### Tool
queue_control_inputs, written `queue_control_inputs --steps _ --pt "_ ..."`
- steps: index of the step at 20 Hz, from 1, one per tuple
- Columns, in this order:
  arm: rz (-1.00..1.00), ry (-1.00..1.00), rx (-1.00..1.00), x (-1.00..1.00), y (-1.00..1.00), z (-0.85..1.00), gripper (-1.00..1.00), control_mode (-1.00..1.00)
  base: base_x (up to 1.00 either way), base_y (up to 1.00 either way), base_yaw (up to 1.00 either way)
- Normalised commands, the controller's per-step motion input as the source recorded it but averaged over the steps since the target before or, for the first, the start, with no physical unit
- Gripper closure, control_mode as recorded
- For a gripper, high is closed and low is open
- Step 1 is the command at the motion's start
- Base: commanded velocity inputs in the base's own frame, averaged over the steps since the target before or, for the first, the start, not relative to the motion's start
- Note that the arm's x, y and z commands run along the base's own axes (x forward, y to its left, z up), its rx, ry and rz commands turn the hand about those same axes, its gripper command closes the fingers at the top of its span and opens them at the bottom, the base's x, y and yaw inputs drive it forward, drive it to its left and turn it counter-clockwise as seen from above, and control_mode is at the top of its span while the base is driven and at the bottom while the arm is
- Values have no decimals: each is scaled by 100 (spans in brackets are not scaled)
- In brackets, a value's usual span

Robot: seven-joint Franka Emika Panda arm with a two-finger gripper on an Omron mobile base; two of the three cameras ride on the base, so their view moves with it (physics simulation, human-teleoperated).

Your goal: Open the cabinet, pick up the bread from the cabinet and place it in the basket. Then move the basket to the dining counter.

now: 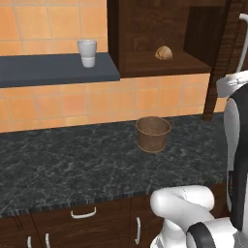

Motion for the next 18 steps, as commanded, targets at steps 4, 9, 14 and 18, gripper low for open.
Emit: queue_control_inputs --steps 4,9,14,18 --pt "-29 25 -66 36 69 -10 -100 -100 0 0 0" --pt "-18 38 -73 96 62 -39 -100 -100 0 0 0" --pt "-14 48 -68 100 37 -15 -100 -100 0 0 0" --pt "-16 46 -45 95 -46 -10 -100 -100 0 0 0"
